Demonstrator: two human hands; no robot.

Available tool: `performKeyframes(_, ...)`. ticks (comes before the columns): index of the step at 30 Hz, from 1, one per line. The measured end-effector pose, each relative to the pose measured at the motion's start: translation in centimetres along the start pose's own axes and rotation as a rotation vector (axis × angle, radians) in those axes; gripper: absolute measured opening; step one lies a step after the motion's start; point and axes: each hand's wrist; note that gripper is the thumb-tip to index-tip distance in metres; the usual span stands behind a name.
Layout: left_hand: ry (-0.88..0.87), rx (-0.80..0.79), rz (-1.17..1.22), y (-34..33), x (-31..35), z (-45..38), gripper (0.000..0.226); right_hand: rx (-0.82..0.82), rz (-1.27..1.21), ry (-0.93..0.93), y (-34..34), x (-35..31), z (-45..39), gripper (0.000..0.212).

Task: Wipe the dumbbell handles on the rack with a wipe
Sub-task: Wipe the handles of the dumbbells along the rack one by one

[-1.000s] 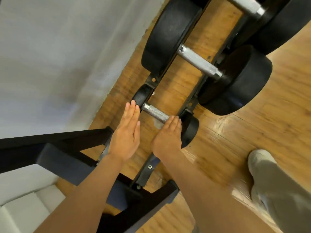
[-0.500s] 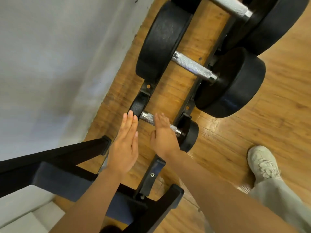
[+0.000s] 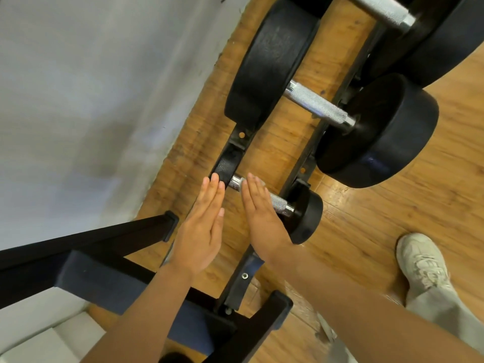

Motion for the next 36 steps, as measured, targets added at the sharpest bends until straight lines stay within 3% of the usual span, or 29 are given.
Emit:
performKeyframes(4, 0.002, -0.003, -0.001, 0.1, -0.1, -0.1, 0.051, -0.105, 0.021, 0.028, 1.3, -0.6, -1.9, 0.075)
performKeyframes(10, 0.024, -0.009, 0.027, 0.2, 0.2, 0.0, 0.050, -0.054, 0.054, -0.080, 1.7, 1.2, 2.9, 0.090)
performKeyframes(13, 0.028, 0.008, 0.024, 0.1, 0.1, 0.0, 0.050, -0.034, 0.033, -0.116, 1.3, 0.3, 2.4, 0.086)
performKeyframes(19, 0.046, 0.010, -0.012, -0.1, 0.5, -0.1, 0.050, -0.057, -0.012, 0.016, 1.3, -0.7, -2.0, 0.071)
performKeyframes(23, 0.049, 0.013, -0.009, 0.1, 0.7, -0.1, 0.050, -0.037, 0.024, -0.055, 2.1, 1.4, -0.1, 0.080)
performKeyframes(27, 0.053, 0.051, -0.014, -0.2, 0.7, -0.2, 0.051, -0.006, 0.027, -0.104, 2.5, 2.6, -0.3, 0.066)
performKeyframes(31, 0.096, 0.101, -0.034, -0.9, 1.5, -0.1, 0.051, 0.027, -0.108, -0.053, 3.3, 3.5, -0.5, 0.053)
performKeyframes(36, 0.188, 0.148, -0.103, -2.3, 3.5, -0.2, 0.053, 0.152, -0.111, 0.151, 6.1, 3.6, 1.4, 0.045)
Point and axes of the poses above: each hand's wrist, its own z-axis away from the middle knuckle, its own y-axis out of the back of the hand, x = y × z, and after that the axes turned 12 degrees about -z, right-handed
